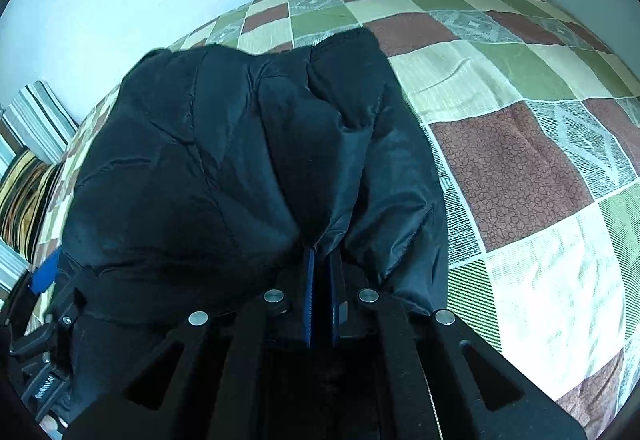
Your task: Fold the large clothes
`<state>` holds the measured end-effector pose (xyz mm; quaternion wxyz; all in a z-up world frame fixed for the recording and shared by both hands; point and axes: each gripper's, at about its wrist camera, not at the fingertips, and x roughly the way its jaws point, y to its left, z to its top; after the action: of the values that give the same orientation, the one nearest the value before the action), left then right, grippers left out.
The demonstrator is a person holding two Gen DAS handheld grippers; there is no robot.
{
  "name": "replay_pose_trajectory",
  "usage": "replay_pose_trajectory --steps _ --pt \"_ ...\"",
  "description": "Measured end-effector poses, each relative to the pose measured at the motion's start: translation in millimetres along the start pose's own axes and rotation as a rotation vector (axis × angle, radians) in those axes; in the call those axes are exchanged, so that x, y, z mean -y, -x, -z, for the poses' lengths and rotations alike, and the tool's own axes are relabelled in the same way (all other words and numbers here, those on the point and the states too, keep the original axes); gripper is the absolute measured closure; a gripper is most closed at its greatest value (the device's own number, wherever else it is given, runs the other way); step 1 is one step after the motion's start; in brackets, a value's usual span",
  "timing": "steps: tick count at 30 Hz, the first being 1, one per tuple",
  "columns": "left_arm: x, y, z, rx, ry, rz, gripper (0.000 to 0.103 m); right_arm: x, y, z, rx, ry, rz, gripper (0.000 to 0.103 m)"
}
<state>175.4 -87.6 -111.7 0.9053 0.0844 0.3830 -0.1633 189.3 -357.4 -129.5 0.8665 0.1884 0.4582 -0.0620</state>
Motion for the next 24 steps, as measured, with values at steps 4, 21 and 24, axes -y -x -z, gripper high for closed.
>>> replay_pose_trajectory --steps 4,21,24 --pt "-4 1 2 -0.001 0.010 0.002 0.034 -1 24 1 0.036 -0.023 0.005 0.095" --pt "1 0 4 0.012 -0.011 -0.006 0.034 -22 43 55 -0.015 0.126 0.015 0.097" --pt "1 -1 6 0.020 -0.020 -0.006 0.034 -19 34 61 -0.013 0.108 0.001 0.097"
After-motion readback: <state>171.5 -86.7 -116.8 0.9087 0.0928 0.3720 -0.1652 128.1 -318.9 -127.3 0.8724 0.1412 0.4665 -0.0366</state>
